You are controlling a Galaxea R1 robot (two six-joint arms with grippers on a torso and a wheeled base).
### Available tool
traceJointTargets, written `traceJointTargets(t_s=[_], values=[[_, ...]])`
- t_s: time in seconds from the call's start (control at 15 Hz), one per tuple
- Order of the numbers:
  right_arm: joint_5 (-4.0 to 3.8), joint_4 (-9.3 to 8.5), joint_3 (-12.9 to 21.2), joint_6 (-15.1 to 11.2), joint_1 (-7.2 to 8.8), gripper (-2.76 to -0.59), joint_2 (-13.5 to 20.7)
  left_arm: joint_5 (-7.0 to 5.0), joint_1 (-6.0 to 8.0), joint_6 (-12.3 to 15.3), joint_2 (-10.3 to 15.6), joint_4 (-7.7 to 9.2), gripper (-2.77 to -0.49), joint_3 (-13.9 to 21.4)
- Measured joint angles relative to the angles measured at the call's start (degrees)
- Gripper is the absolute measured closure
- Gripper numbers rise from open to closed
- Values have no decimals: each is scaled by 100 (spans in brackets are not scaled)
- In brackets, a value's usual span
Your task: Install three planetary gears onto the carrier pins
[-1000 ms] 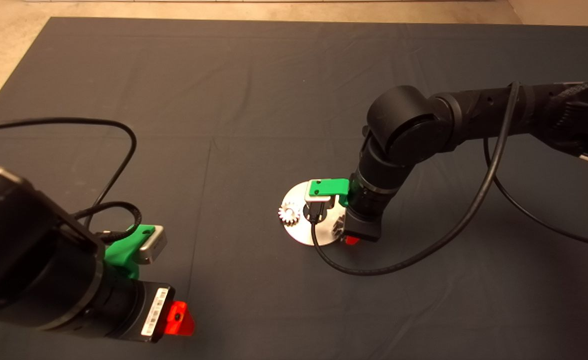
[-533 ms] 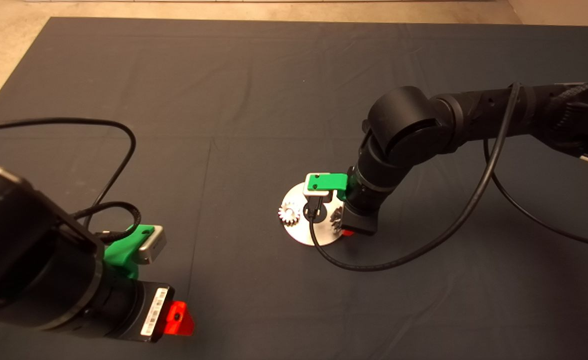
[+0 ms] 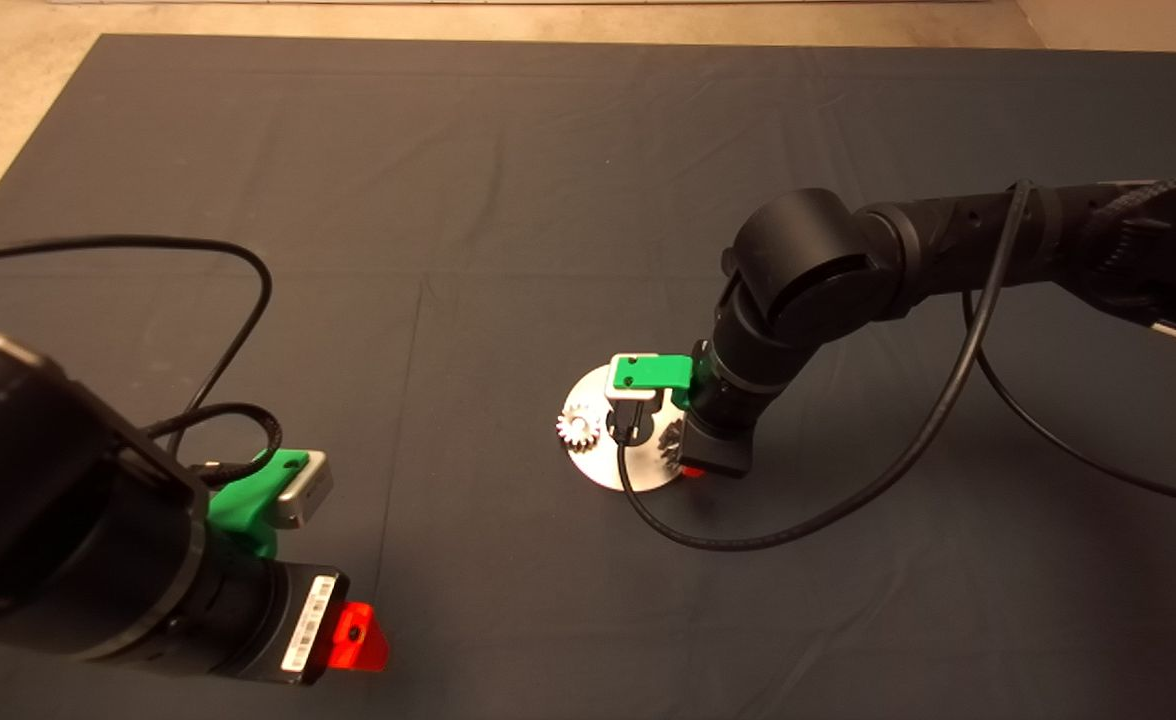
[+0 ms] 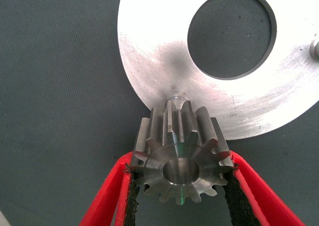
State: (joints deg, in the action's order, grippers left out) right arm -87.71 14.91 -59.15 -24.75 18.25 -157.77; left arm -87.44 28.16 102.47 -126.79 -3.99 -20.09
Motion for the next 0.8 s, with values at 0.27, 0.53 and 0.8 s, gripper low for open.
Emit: traceJointTargets(t_s=[0.27,0.53,0.8], values=[[0,22,0,0,-76,-105,-2,1,0,0,0,5,-276,0],[0,50,0,2,-80,-105,-9,-1,0,0,0,11,-276,0],[0,162,0,2,-144,-105,-17,1,0,0,0,11,-276,0]])
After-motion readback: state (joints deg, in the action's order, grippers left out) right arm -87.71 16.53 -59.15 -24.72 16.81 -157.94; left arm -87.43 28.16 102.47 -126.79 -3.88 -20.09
